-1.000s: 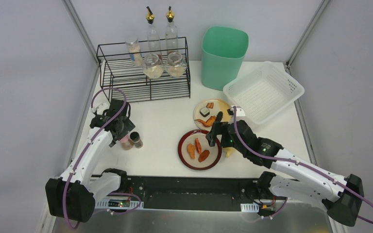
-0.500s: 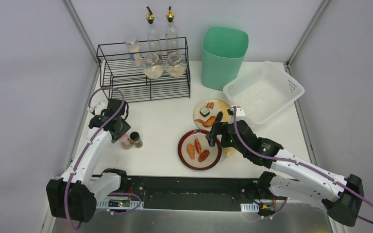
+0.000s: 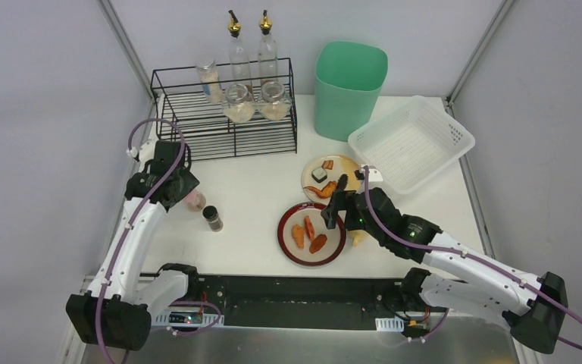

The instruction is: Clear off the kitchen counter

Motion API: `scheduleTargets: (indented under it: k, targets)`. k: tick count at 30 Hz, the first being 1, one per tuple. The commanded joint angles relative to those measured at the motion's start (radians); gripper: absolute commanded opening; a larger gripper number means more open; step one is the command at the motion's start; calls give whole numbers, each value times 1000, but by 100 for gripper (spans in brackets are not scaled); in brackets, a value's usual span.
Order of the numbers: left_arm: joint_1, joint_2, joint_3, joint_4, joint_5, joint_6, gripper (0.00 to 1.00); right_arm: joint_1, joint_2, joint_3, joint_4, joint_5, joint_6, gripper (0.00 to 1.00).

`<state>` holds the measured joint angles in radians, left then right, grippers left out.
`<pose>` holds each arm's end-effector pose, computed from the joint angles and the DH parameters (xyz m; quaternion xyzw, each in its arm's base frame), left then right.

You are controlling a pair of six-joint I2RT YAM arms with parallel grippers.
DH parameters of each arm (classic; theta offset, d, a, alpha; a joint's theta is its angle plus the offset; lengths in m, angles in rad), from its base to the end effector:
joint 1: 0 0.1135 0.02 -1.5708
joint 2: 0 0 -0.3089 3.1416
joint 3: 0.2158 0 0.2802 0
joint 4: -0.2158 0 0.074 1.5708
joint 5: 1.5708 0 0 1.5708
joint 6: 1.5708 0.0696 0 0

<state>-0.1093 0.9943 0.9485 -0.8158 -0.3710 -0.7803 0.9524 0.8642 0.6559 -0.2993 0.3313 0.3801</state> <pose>0.2197 0.0013 0.3145 -0.3639 0.8492 0.0093 0.3825 0.1470 0.1676 0.2826 -0.1598 0.8392 0.1973 0.4809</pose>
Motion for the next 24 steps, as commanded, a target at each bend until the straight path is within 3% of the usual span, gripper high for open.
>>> scheduleTargets:
  k: [1, 13, 24]
  targets:
    - [8, 13, 129, -40, -33, 81, 0, 3, -5, 10, 24, 0, -6, 99]
    - [8, 163, 479, -58, 1, 212, 0, 2, 6, 11, 29, -10, -4, 99]
    - [8, 444, 821, -57, 61, 296, 0, 3, 11, 12, 30, -4, -6, 99]
